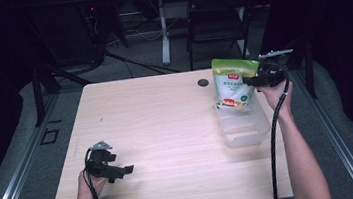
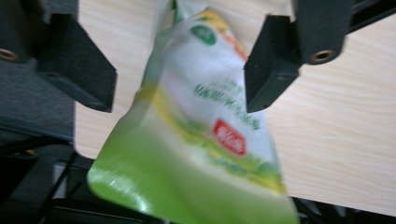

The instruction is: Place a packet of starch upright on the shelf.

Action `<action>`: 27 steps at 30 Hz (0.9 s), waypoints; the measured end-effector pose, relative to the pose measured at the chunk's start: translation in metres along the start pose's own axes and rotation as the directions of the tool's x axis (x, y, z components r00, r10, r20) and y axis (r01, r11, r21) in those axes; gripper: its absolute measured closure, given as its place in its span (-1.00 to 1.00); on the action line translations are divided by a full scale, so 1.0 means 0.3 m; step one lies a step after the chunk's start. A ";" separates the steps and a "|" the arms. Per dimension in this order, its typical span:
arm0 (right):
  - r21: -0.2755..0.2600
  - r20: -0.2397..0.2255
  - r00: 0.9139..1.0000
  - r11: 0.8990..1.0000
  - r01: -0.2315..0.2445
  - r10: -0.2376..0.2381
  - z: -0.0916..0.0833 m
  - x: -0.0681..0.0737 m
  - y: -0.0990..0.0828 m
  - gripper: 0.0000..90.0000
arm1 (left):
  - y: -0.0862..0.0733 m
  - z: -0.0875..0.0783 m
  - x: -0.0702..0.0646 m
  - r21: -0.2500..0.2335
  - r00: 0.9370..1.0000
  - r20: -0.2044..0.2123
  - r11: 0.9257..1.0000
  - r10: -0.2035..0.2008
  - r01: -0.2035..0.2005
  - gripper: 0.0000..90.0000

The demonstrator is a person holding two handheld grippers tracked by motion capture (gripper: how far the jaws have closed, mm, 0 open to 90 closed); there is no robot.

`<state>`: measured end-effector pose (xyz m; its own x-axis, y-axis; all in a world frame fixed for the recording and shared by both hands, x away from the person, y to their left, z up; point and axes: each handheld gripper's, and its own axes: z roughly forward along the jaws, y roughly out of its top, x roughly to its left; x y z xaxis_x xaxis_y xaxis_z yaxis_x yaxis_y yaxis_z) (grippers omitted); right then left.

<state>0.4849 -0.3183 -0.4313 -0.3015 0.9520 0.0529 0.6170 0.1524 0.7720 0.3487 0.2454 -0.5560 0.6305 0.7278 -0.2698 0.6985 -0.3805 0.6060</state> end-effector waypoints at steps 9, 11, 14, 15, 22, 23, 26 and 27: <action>0.011 -0.121 0.993 1.000 0.018 -0.016 -0.136 0.054 -0.060 -0.74 | 0.000 -0.002 -0.001 -0.005 1.000 0.001 1.000 0.001 -0.001 -0.95; 0.013 -0.146 0.989 0.999 0.036 -0.034 -0.172 0.080 -0.078 -0.77 | 0.001 -0.002 -0.003 -0.003 1.000 0.000 1.000 0.003 -0.003 -0.95; 0.015 -0.176 0.982 0.998 0.069 -0.065 -0.225 0.124 -0.112 -0.80 | 0.002 0.000 -0.008 -0.005 1.000 0.003 1.000 0.006 -0.006 -0.95; 0.016 -0.187 0.980 0.997 0.077 -0.073 -0.241 0.140 -0.125 -0.81 | 0.001 0.000 -0.008 -0.004 1.000 0.002 1.000 0.007 -0.007 -0.95; -0.002 -0.200 0.969 0.989 0.150 -0.147 -0.322 0.232 -0.239 -0.80 | 0.002 -0.001 -0.008 0.000 1.000 0.003 1.000 0.009 -0.009 -0.95; 0.007 -0.201 0.968 0.987 0.159 -0.154 -0.327 0.239 -0.250 -0.80 | 0.002 -0.001 -0.008 0.001 1.000 0.002 1.000 0.009 -0.009 -0.95; 0.024 -0.210 0.963 0.984 0.176 -0.167 -0.335 0.269 -0.302 -0.81 | 0.002 0.001 -0.007 0.004 1.000 0.002 1.000 0.008 -0.008 -0.95; 0.031 -0.210 0.962 0.982 0.185 -0.174 -0.334 0.280 -0.321 -0.81 | 0.002 0.001 -0.008 0.006 1.000 0.002 1.000 0.009 -0.009 -0.95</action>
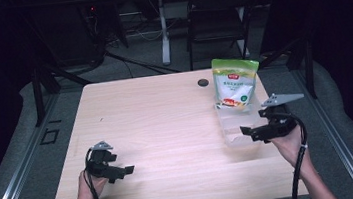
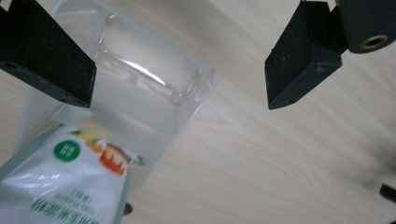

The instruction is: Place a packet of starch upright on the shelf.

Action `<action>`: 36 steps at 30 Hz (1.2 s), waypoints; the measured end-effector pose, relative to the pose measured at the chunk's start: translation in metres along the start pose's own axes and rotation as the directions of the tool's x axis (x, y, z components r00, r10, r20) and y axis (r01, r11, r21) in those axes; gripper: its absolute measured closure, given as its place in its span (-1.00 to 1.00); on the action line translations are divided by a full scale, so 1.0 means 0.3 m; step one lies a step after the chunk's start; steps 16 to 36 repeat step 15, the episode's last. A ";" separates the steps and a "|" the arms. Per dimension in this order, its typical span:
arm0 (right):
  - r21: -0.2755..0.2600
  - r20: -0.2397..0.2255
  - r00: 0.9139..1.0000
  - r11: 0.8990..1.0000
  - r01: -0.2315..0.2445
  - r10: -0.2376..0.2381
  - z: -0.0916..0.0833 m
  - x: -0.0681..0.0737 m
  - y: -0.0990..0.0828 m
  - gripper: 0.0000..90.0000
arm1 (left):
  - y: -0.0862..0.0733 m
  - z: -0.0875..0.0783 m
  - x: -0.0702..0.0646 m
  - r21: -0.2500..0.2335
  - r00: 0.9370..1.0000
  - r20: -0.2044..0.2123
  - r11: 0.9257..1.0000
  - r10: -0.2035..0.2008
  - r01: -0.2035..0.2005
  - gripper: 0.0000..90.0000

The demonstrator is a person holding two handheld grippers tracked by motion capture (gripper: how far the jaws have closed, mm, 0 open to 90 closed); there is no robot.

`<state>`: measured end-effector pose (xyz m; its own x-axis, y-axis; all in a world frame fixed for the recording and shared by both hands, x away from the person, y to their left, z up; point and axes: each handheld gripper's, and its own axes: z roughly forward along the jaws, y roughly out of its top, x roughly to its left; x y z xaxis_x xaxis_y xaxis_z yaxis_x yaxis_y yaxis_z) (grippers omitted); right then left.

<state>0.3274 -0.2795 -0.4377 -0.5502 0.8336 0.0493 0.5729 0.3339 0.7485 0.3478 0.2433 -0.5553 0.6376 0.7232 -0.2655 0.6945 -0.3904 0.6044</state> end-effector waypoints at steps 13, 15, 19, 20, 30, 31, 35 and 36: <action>0.060 -0.043 0.999 0.998 0.013 -0.011 0.059 0.030 -0.164 -0.84 | 0.003 0.007 0.000 0.006 1.000 0.002 1.000 -0.001 0.001 -0.95; 0.054 -0.060 0.998 0.998 0.014 -0.010 0.065 0.028 -0.173 -0.83 | 0.004 0.006 0.001 -0.001 1.000 0.001 1.000 -0.004 0.004 -0.95; 0.054 -0.060 0.998 0.998 0.014 -0.010 0.065 0.028 -0.173 -0.83 | 0.004 0.006 0.001 -0.001 1.000 0.001 1.000 -0.004 0.004 -0.95; 0.054 -0.060 0.998 0.998 0.014 -0.010 0.065 0.028 -0.173 -0.83 | 0.004 0.006 0.001 -0.001 1.000 0.001 1.000 -0.004 0.004 -0.95; 0.054 -0.060 0.998 0.998 0.014 -0.010 0.065 0.028 -0.173 -0.83 | 0.004 0.006 0.001 -0.001 1.000 0.001 1.000 -0.004 0.004 -0.95; 0.054 -0.060 0.998 0.998 0.014 -0.010 0.065 0.028 -0.173 -0.83 | 0.004 0.006 0.001 -0.001 1.000 0.001 1.000 -0.004 0.004 -0.95; 0.054 -0.060 0.998 0.998 0.014 -0.010 0.065 0.028 -0.173 -0.83 | 0.004 0.006 0.001 -0.001 1.000 0.001 1.000 -0.004 0.004 -0.95; 0.054 -0.060 0.998 0.998 0.014 -0.010 0.065 0.028 -0.173 -0.83 | 0.004 0.006 0.001 -0.001 1.000 0.001 1.000 -0.004 0.004 -0.95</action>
